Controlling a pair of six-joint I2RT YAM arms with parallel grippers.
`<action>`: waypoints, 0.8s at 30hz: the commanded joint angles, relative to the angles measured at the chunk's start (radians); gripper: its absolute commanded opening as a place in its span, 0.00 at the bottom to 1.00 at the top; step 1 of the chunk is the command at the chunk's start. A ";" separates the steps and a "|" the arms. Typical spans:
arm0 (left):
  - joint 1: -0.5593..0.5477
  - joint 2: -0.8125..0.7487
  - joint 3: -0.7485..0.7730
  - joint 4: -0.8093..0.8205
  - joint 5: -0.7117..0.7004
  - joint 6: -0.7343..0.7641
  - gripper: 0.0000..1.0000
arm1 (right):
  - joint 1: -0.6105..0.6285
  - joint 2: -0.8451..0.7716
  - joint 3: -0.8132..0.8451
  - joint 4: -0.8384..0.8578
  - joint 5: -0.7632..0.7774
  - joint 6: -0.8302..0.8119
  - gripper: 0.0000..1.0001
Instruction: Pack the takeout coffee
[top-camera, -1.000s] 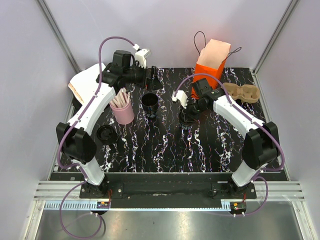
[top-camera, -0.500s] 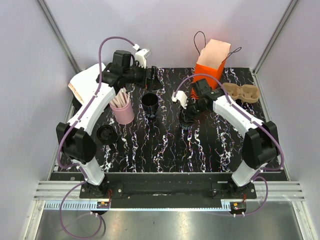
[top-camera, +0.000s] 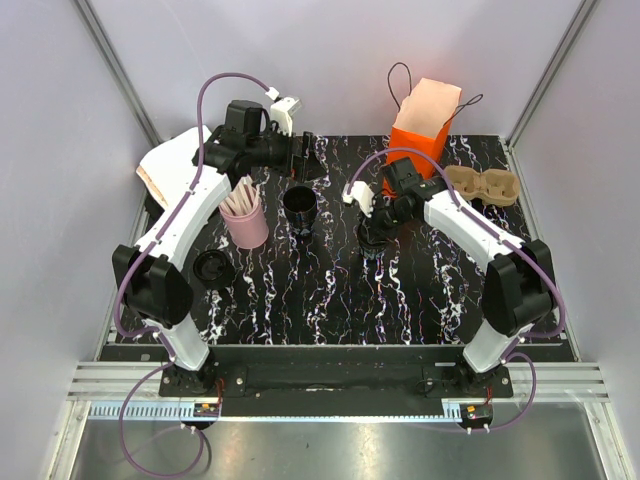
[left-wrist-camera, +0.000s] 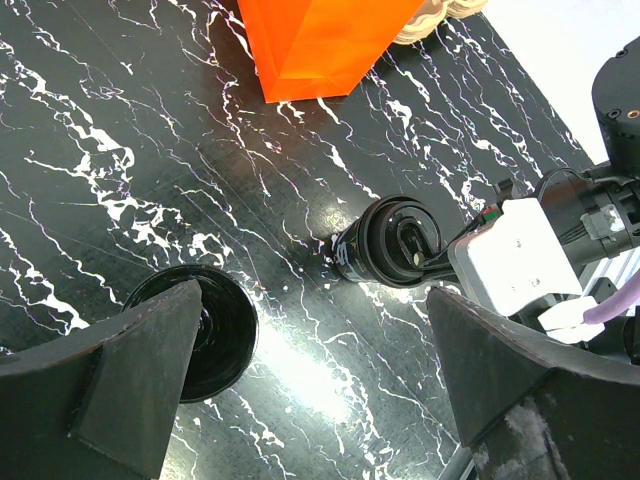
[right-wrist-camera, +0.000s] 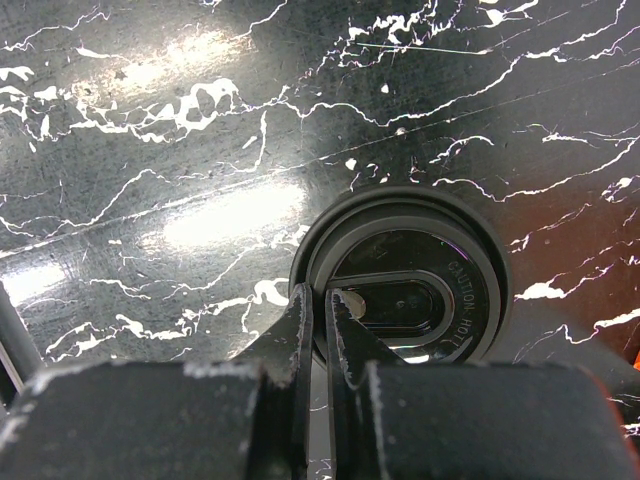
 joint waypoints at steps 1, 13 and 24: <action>0.001 -0.040 0.000 0.057 0.035 -0.012 0.99 | 0.007 0.008 0.004 0.040 0.005 0.008 0.00; 0.003 -0.037 0.000 0.057 0.037 -0.012 0.99 | 0.007 0.014 -0.002 0.041 0.005 0.011 0.00; 0.001 -0.031 0.003 0.058 0.035 -0.015 0.99 | 0.007 -0.031 0.006 0.040 0.006 0.015 0.00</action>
